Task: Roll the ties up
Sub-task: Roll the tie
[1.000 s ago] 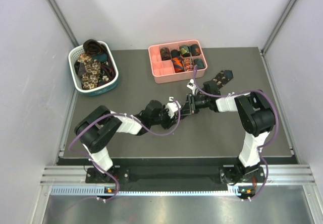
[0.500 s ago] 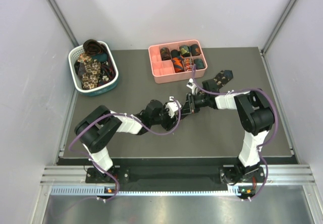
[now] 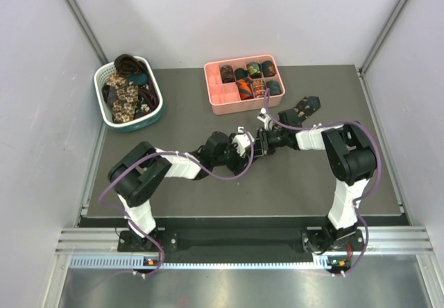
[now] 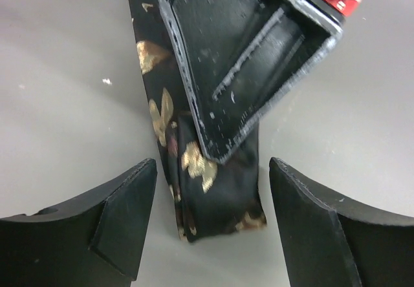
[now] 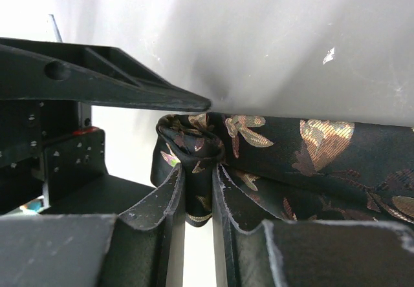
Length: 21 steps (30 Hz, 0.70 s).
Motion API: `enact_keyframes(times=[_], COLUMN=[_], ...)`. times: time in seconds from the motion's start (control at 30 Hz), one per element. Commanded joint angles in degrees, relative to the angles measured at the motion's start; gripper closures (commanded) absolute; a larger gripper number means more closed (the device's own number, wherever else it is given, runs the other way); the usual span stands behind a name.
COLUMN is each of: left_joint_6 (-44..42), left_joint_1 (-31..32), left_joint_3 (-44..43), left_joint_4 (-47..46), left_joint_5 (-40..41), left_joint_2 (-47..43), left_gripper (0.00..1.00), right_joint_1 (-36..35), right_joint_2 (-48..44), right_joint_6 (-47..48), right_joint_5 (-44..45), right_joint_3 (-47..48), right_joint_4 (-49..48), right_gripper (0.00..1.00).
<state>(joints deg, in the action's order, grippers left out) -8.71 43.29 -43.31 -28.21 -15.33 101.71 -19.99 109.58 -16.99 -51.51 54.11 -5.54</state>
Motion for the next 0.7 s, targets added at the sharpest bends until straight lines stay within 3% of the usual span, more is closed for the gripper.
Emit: enact_keyframes(times=[0.0, 0.27, 0.47, 0.67], left_joint_6=[-0.96, -1.14, -0.96, 2.03], left_joint_1=[0.31, 1.53, 3.38, 5.22], left_joint_3=[-3.17, -4.76, -5.91, -4.24], left_joint_4=[0.78, 5.88, 12.37, 15.28], left_joint_5=[0.39, 3.37, 4.34, 6.89], left_joint_2=[2.08, 3.76, 4.37, 2.97], left_gripper=[0.25, 0.29, 0.47, 0.51], right_joint_1=[0.39, 0.65, 0.83, 0.83], right_joint_2=[-0.24, -0.68, -1.73, -3.05], right_joint_6=[1.96, 1.88, 1.88, 2.49], right_joint_5=[2.55, 2.55, 2.90, 4.22], right_joint_3=[0.03, -0.23, -1.11, -1.99], right_joint_4=[-1.05, -1.58, -1.84, -1.23], right_gripper=[0.91, 0.89, 0.85, 0.77])
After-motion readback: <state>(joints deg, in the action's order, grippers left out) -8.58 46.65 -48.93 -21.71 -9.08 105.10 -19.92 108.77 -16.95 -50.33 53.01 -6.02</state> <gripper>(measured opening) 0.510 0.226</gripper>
